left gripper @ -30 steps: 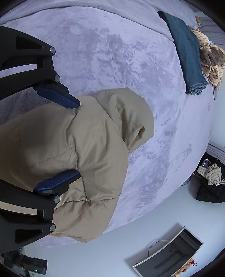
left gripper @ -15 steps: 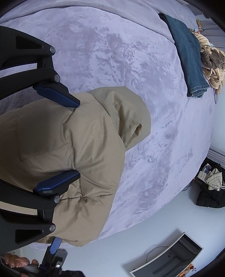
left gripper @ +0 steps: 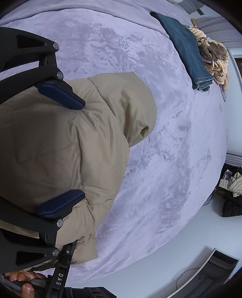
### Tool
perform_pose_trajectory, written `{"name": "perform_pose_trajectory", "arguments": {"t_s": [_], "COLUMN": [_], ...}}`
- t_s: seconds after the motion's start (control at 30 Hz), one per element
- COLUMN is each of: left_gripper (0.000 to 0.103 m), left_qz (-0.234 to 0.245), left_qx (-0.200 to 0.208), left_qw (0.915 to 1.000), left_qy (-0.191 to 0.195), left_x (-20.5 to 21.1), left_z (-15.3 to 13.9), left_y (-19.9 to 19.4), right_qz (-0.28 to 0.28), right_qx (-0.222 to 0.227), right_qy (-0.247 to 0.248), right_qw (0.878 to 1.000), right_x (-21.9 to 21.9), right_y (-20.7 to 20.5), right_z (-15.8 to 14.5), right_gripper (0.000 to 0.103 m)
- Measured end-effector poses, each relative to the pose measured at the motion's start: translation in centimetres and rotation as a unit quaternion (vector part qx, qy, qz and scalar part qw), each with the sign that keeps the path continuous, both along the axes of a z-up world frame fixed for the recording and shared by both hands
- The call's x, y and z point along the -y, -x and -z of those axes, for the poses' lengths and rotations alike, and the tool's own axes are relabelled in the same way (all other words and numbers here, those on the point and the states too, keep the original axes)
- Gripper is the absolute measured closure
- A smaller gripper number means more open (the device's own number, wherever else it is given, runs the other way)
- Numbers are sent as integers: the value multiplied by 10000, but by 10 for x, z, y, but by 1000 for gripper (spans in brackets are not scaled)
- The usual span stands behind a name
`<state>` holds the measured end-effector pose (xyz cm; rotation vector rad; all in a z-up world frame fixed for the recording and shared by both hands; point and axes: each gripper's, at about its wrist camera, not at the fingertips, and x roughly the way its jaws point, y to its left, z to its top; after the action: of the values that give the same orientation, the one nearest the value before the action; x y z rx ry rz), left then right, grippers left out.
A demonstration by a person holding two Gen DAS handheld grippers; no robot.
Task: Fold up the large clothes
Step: 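Press the folded jacket flat with both tools and release it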
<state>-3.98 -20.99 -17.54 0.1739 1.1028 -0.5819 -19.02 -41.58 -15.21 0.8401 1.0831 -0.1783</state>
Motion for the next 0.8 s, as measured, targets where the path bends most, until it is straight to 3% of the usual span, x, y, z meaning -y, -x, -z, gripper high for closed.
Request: {"name": "perform_pose_trajectory", "arguments": {"t_s": [0.1,0.23,0.43,0.63,0.8], "left_gripper": [15,14,13,11,11], "left_qz": [42,48,11,79,55], "left_qx": [22,93,148,110,-124], "left_qw": [10000,9999,9999,9998,9999], "left_qy": [-10,-35,-60,-156,88], "left_x": [-3,-6,-8,-17,-57], "left_z": [1,1,0,-16,-42], "left_y": [1,4,6,13,46], "right_qz": [23,-148,-692,-792,-784], "right_qx": [-77,-251,35,-281,-284], "right_qy": [-62,266,606,466,402], "right_qw": [9999,9992,9958,9954,9957], "right_x": [1,-9,-47,-73,-74], "right_y": [-3,11,65,89,90], "right_z": [-5,-37,-89,-58,-48], "right_gripper": [94,90,90,90,90]}}
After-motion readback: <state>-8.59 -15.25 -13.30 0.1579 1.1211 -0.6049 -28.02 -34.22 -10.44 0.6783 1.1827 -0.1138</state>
